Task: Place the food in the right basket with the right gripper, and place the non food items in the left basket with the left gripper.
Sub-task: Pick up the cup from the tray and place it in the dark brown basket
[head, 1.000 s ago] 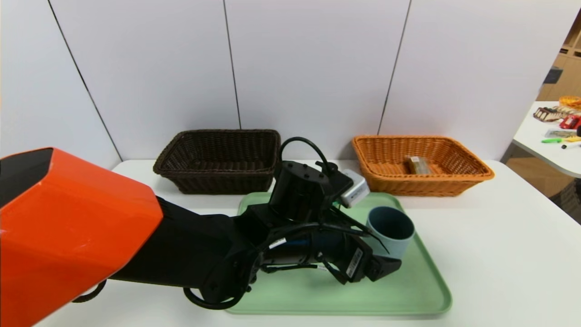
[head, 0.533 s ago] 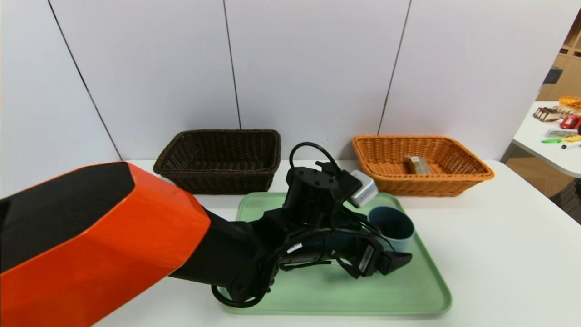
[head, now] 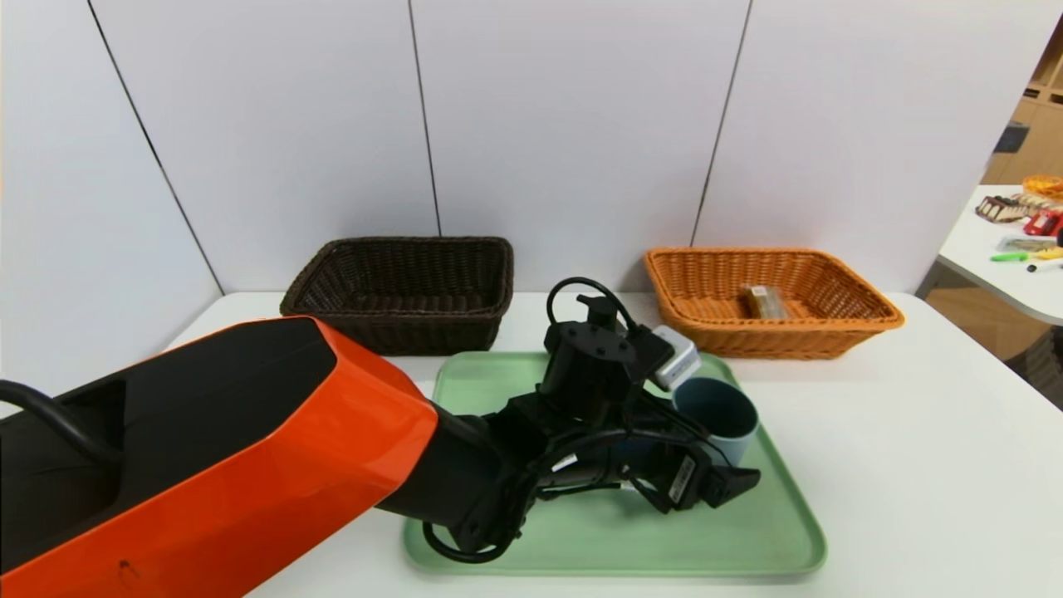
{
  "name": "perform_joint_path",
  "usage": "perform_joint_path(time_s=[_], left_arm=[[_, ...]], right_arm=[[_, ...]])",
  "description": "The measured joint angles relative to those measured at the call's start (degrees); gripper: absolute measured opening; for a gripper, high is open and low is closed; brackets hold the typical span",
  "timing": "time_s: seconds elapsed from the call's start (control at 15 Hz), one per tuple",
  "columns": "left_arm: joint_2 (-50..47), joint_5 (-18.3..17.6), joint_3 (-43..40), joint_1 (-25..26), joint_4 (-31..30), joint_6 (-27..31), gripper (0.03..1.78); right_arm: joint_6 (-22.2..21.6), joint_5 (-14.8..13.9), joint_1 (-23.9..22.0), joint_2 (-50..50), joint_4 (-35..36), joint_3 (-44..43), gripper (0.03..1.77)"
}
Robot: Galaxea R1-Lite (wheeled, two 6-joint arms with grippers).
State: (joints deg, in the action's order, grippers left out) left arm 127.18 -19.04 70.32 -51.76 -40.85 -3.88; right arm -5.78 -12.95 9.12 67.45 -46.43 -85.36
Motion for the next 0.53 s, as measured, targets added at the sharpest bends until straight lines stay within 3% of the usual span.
perform_joint_path(time_s=[0.53], left_arm=[[1.37,0.24,1.65,-0.06,0.11,-0.02,1.69]], right_arm=[[0.02,0.71,-0.02,0.11,0.02,0.11,1.70]])
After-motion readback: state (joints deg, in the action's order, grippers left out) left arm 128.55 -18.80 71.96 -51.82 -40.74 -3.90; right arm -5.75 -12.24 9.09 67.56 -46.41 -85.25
